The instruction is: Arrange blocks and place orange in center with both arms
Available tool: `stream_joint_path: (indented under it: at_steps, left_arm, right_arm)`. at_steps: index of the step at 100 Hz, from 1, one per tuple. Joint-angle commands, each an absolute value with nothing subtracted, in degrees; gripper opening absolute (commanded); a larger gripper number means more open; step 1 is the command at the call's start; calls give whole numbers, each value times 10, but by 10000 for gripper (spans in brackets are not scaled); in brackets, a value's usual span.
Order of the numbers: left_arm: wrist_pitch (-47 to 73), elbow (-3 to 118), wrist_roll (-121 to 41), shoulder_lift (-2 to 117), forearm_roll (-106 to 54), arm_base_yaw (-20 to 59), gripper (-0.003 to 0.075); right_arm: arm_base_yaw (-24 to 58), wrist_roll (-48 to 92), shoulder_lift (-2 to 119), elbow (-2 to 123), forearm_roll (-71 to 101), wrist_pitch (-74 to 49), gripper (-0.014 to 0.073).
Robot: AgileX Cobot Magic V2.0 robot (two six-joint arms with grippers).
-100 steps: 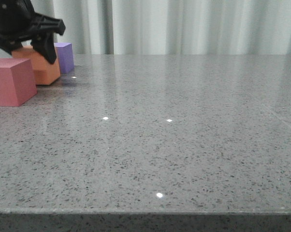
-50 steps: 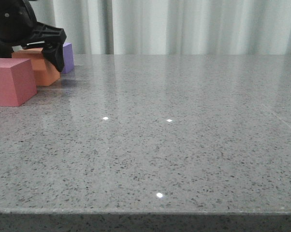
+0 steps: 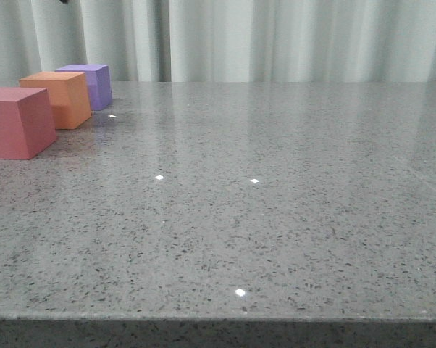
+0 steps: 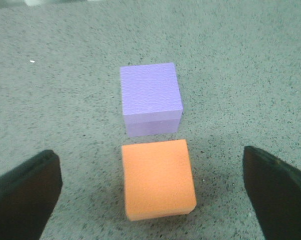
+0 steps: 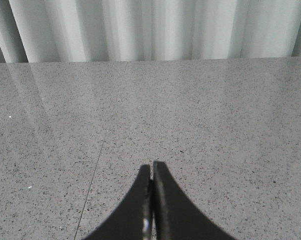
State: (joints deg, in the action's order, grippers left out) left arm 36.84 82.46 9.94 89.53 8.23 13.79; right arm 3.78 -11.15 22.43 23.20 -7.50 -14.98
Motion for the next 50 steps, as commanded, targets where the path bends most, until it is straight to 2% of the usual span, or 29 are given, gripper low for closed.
stream_joint_path:
  at_steps: [1, 50]
  left_arm:
    - [327, 812, 101, 837, 84, 126, 690]
    - [183, 483, 101, 533, 29, 81, 690]
  right_arm:
    - [33, -109, 227, 247, -80, -109, -68]
    - [33, -109, 227, 247, -80, -109, -68]
